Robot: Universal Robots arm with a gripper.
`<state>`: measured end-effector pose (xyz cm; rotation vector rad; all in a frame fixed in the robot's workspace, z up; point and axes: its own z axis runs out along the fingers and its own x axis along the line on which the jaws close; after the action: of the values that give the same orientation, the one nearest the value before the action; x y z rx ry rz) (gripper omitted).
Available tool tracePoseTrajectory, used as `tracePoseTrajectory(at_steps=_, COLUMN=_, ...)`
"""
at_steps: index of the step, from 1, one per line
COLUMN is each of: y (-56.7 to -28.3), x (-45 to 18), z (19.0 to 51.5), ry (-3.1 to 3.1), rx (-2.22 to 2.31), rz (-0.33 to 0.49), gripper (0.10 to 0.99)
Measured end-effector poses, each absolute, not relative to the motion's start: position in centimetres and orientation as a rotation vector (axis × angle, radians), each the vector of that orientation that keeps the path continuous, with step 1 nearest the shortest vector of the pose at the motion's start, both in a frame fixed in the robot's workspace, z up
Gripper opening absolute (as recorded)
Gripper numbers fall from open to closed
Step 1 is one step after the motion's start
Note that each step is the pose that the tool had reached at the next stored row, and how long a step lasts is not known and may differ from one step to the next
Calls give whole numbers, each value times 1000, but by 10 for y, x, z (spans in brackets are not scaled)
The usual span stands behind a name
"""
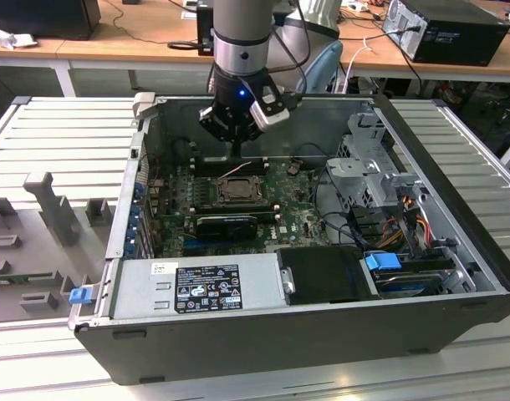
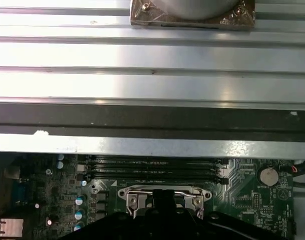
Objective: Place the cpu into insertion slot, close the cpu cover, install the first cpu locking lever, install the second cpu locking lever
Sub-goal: 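Install the first cpu locking lever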
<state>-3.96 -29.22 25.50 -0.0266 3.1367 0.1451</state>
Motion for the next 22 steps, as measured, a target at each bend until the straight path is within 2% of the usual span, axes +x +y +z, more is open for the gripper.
tracePoseTrajectory(at_steps=9, y=-288, x=-35, z=231, ry=3137, rx=-41, rz=145, gripper=106)
tracePoseTrajectory(at_steps=22, y=-285, x=-22, z=220, ry=3137, rx=-49, rz=144, gripper=106)
